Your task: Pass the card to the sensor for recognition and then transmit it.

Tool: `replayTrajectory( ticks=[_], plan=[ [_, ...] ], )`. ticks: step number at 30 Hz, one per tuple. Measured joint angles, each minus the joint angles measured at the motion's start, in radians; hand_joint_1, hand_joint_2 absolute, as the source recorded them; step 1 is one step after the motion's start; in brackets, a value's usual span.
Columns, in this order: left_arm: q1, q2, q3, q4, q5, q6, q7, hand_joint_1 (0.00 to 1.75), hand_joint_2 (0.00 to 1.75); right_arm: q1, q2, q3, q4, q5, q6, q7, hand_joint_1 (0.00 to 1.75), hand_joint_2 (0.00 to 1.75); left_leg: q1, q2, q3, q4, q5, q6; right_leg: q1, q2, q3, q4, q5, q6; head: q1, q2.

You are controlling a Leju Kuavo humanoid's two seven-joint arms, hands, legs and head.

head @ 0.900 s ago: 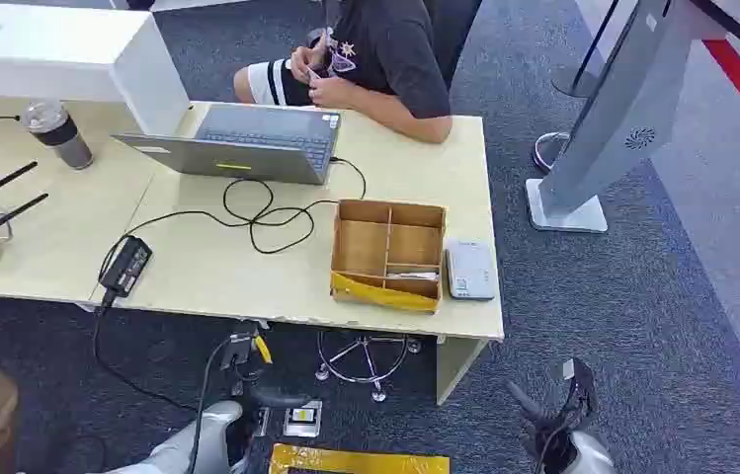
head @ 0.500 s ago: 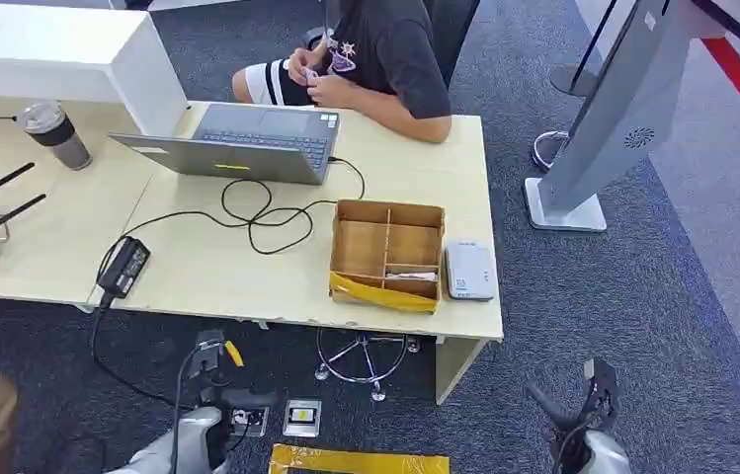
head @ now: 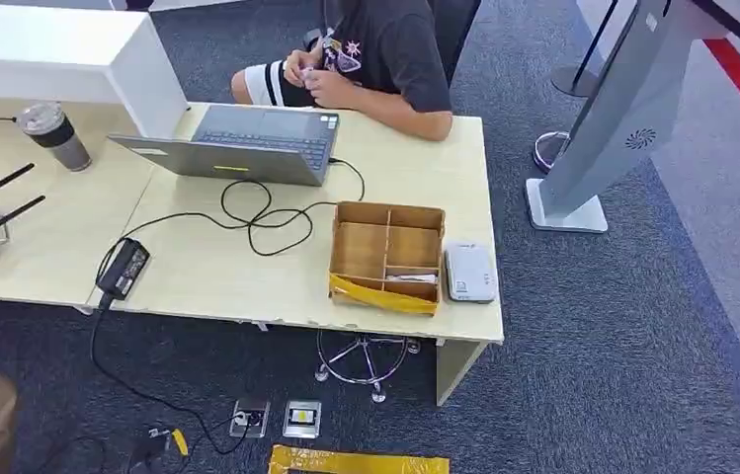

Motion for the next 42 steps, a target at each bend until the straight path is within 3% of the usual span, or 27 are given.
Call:
replayTrajectory(
  ticks=[11, 19, 23, 28, 38, 42],
  plan=[
    [0.005, -0.003, -0.002, 0.004, -0.015, 0.032, -0.073, 0.00, 1.75, 0.007, 0.018, 0.000, 0.001, 0.008, 0.014, -0.097, 0.00, 1.75, 0.000, 0.000, 0.002, 0.000, 0.000, 0.000, 0.000, 0.000, 0.002, 0.000, 0.000, 0.000, 0.001, 0.000],
    [0.005, 0.001, -0.003, 0.006, -0.016, 0.044, -0.080, 0.00, 1.75, 0.007, 0.018, 0.000, 0.001, 0.009, 0.008, -0.105, 0.00, 1.75, 0.000, 0.000, 0.002, 0.000, 0.000, 0.000, 0.000, 0.000, 0.002, 0.000, 0.000, 0.000, 0.001, 0.000],
    [0.005, -0.001, -0.003, 0.007, -0.025, 0.076, -0.095, 0.00, 1.75, 0.004, 0.017, 0.000, 0.002, -0.006, -0.024, -0.148, 0.00, 1.75, 0.000, 0.000, 0.002, 0.000, 0.000, 0.000, 0.000, 0.000, 0.002, 0.000, 0.000, 0.000, 0.001, 0.000],
    [0.005, -0.003, -0.011, 0.007, -0.082, 0.094, -0.112, 0.00, 1.75, -0.041, -0.001, -0.001, -0.003, -0.055, -0.134, -0.355, 0.00, 1.75, 0.000, 0.000, 0.002, 0.000, 0.001, 0.000, 0.000, 0.000, 0.002, 0.000, 0.001, 0.000, 0.001, 0.000],
    [0.005, -0.004, -0.071, 0.007, -0.159, 0.111, -0.118, 0.00, 1.75, -0.192, -0.073, -0.008, -0.050, -0.079, -0.200, -0.559, 0.00, 1.75, 0.000, 0.000, 0.003, 0.000, 0.001, 0.000, -0.001, 0.001, 0.004, 0.000, 0.001, 0.000, 0.001, 0.000],
    [0.005, -0.007, -0.104, 0.008, -0.159, 0.116, -0.121, 0.00, 1.75, -0.246, -0.090, -0.018, -0.107, -0.079, -0.210, -0.695, 0.00, 1.75, 0.000, 0.000, 0.003, 0.000, 0.001, 0.000, -0.001, 0.000, 0.004, 0.000, 0.001, 0.000, 0.001, 0.000]
  ],
)
